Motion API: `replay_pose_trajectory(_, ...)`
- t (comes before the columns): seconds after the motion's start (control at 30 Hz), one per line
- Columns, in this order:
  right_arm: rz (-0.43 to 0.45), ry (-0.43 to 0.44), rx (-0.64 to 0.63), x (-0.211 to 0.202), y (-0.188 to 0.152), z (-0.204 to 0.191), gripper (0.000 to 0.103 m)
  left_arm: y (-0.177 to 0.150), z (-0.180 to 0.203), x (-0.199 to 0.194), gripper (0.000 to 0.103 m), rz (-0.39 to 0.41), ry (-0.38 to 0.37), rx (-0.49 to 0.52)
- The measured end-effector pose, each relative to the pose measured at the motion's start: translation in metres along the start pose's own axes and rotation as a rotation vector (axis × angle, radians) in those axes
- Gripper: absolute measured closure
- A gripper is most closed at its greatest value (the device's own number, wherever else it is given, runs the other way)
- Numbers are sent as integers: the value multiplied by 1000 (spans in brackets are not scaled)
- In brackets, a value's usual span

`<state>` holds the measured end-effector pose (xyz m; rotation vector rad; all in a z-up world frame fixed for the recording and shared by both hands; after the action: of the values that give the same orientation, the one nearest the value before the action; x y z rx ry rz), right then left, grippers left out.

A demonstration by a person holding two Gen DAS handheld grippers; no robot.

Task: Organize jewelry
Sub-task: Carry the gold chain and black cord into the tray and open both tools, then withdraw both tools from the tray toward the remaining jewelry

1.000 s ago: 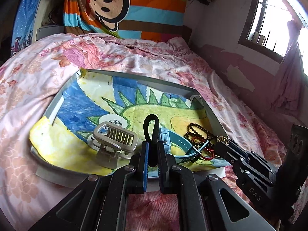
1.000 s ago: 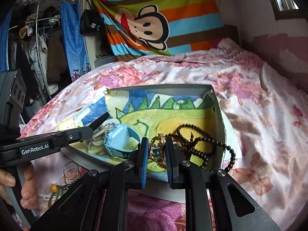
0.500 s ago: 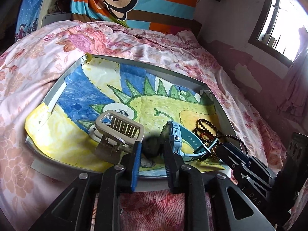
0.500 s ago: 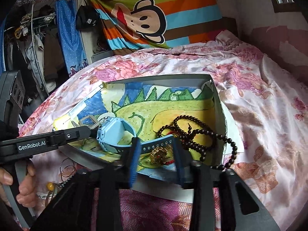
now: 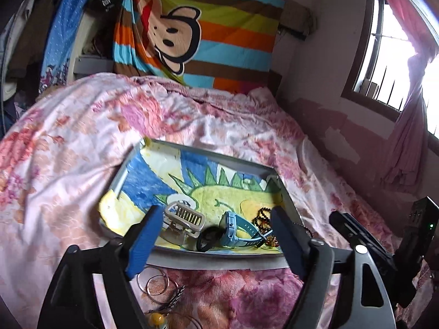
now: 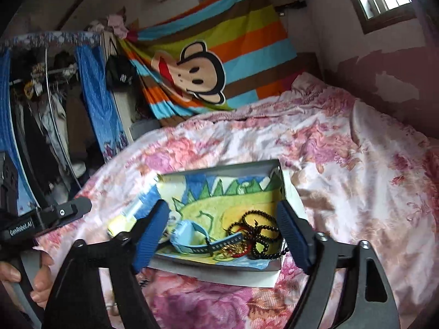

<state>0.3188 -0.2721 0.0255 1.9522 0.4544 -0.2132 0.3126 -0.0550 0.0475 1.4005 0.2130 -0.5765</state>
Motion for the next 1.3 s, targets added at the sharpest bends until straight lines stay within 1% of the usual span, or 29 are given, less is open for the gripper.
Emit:
replay_pose_trajectory(0.03,12,9,2,-9,3,-3,20,3,0,-11,8,21,8,-1)
replay_pose_trajectory(0.1,33,12,-9,-27,5,-8,12,6,0,-31,0,65,18,-7)
replay_pose_trajectory(0.17,59,15,-27,-44,6,-14,5,9,-1,-49,0,96,32,-5)
replay_pose_trajectory(0.23,84,23,-56,-63,4,-21,1,10,0,-63,0,105,47,7)
replay_pose_trajectory(0.4,150,28,-158,-109,-8,-43,2,0,5,-104,0,149,75,53)
replay_pose_trajectory(0.53,186,47,-187,-141,-24,-58,2,-14,11,-133,0,177,103,98)
replay_pose_trajectory(0.67,223,55,-229,-171,-40,-71,2,-39,9,-157,0,161,104,105)
replay_pose_trajectory(0.8,244,68,-233,-195,-53,-79,2,-62,1,-173,0,129,118,110)
replay_pose_trajectory(0.9,230,61,-232,-204,-66,-79,2,-78,-9,-182,0,120,145,114)
replay_pose_trajectory(1.0,197,48,-231,-204,-79,-76,2,-97,-22,-186,0,97,175,119)
replay_pose_trajectory(1.17,105,26,-234,-187,-97,-70,2,-129,-35,-190,0,66,198,128)
replay_pose_trajectory(1.23,66,13,-238,-178,-105,-67,2,-140,-39,-188,0,44,207,131)
replay_pose_trajectory(1.3,25,5,-245,-169,-113,-64,2,-150,-46,-184,0,5,223,119)
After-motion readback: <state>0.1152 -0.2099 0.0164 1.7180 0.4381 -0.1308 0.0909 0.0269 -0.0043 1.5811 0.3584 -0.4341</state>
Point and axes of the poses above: each gripper's, at about its wrist camera, not at the fingertips, and x roughly the way its jaws point, z to its right, y to its top, the point moved 5 cm from there along x, roughly the way its jaws point, and after that the axes turned 11 degrees about x, right-handed, at the moved point
